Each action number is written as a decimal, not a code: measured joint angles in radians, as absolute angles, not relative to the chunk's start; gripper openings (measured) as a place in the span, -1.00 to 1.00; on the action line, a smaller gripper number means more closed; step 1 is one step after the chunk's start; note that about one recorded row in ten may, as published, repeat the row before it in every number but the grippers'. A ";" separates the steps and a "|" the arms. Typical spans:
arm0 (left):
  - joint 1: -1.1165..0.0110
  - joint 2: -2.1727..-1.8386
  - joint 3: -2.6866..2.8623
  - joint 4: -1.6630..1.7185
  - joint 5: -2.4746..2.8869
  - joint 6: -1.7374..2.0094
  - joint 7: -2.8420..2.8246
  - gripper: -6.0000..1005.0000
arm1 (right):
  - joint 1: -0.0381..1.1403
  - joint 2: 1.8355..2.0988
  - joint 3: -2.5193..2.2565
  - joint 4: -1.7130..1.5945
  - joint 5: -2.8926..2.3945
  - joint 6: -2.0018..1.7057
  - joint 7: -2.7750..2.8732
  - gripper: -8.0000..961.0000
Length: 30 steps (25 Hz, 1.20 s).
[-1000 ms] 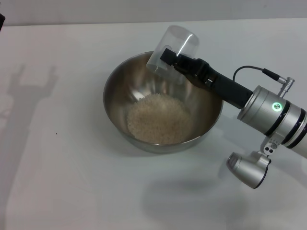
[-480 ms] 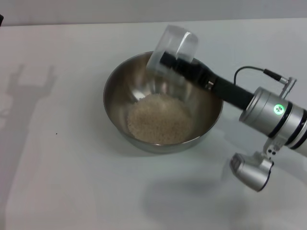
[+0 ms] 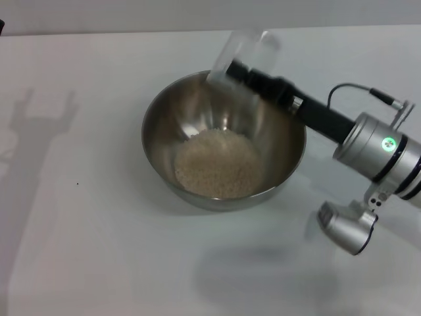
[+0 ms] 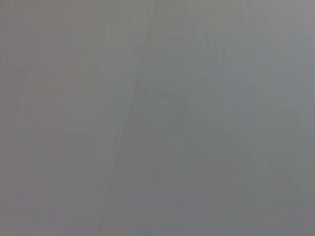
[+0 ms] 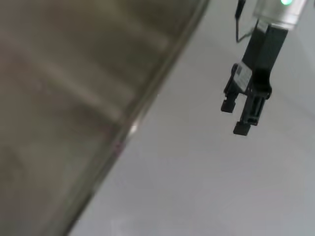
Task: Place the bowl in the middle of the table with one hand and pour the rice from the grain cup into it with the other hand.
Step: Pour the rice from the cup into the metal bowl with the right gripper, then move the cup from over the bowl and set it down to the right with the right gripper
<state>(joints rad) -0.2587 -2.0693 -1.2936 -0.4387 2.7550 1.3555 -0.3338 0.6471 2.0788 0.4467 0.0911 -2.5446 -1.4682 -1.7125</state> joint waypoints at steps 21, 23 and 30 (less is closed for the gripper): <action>-0.263 -2.068 -1.299 -0.428 2.757 1.361 -0.334 0.72 | 0.497 2.085 0.615 0.354 -2.339 -1.477 -1.245 -0.96; -0.264 -2.068 -1.300 -0.427 2.757 1.362 -0.332 0.72 | 0.475 2.088 0.619 0.393 -2.265 -1.477 -1.130 -0.96; -0.265 -2.065 -1.311 -0.433 2.757 1.384 -0.342 0.72 | 0.393 2.092 0.604 0.545 -1.917 -1.462 -0.749 -0.96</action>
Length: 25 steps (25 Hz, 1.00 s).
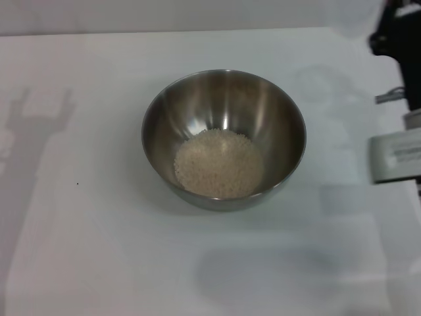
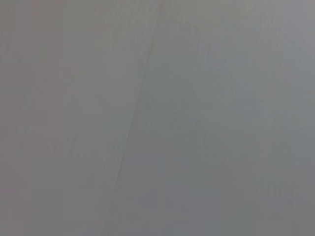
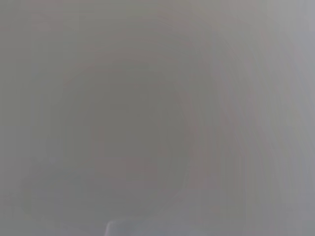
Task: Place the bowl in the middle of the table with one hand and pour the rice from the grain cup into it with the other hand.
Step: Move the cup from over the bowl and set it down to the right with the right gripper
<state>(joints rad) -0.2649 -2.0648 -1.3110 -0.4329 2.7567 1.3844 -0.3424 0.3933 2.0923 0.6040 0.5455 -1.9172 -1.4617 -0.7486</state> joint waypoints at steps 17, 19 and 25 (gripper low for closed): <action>-0.256 -2.063 -1.304 -0.439 2.763 1.416 -0.344 0.72 | 0.389 2.087 0.617 0.520 -1.764 -1.123 -0.296 -0.96; -0.256 -2.063 -1.304 -0.439 2.764 1.418 -0.344 0.72 | 0.397 2.087 0.625 0.510 -1.764 -1.086 -0.275 -0.96; -0.256 -2.063 -1.304 -0.439 2.764 1.426 -0.344 0.72 | 0.432 2.088 0.647 0.476 -1.765 -0.974 -0.242 -0.96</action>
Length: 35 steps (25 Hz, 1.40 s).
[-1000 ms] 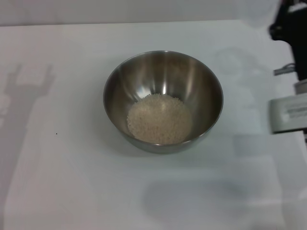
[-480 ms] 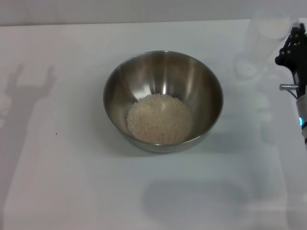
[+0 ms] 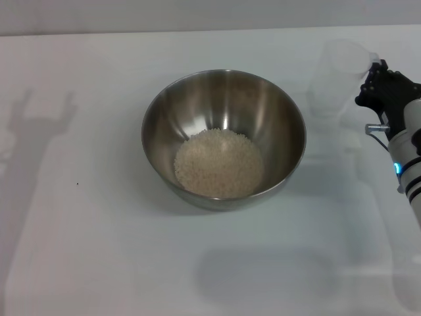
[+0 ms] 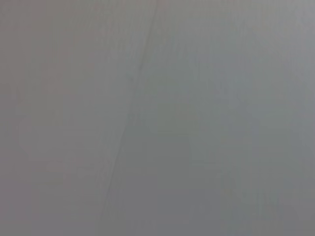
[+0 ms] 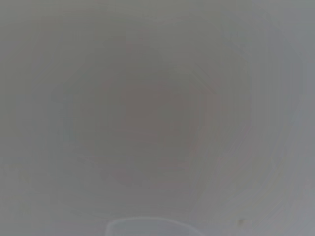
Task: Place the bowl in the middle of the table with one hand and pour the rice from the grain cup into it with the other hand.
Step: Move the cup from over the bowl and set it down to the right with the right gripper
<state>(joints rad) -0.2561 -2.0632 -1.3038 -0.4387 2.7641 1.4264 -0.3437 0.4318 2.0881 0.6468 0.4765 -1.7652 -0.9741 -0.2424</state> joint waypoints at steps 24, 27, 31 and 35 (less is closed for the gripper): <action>-0.256 -2.063 -1.309 -0.440 2.764 1.466 -0.367 0.72 | 0.513 2.086 0.606 0.407 -1.779 -0.842 -0.239 -0.96; -0.255 -2.063 -1.306 -0.440 2.764 1.470 -0.368 0.72 | 0.515 2.085 0.606 0.402 -1.779 -0.825 -0.239 -0.96; -0.253 -2.063 -1.306 -0.440 2.764 1.470 -0.368 0.72 | 0.516 2.085 0.606 0.399 -1.779 -0.821 -0.238 -0.96; -0.247 -2.063 -1.306 -0.440 2.764 1.477 -0.368 0.72 | 0.519 2.085 0.604 0.399 -1.780 -0.803 -0.238 -0.95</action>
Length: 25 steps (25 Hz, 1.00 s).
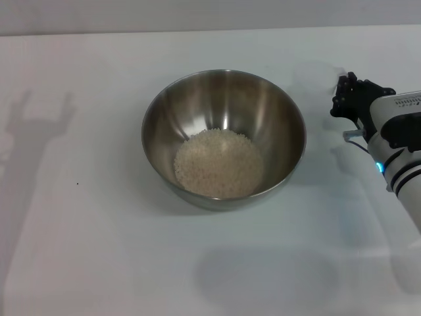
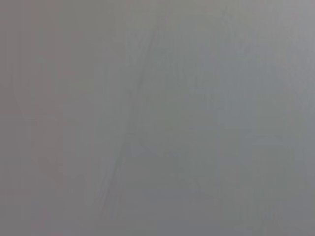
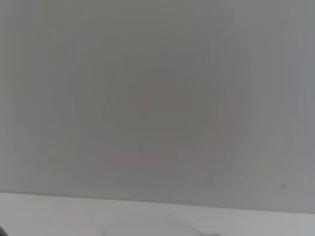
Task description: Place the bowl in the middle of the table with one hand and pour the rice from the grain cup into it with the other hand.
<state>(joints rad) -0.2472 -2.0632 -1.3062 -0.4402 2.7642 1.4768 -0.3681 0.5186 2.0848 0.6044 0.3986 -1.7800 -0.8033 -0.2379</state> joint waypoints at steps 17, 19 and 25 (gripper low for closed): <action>-0.232 -2.062 -1.311 -0.439 2.764 1.493 -0.370 0.72 | 0.472 2.086 0.564 0.427 -1.789 -0.850 -0.238 -0.73; -0.230 -2.062 -1.311 -0.439 2.764 1.496 -0.376 0.72 | 0.453 2.086 0.561 0.436 -1.789 -0.868 -0.239 -0.72; -0.228 -2.060 -1.312 -0.429 2.764 1.505 -0.393 0.72 | 0.360 2.085 0.490 0.461 -1.789 -1.042 -0.247 -0.55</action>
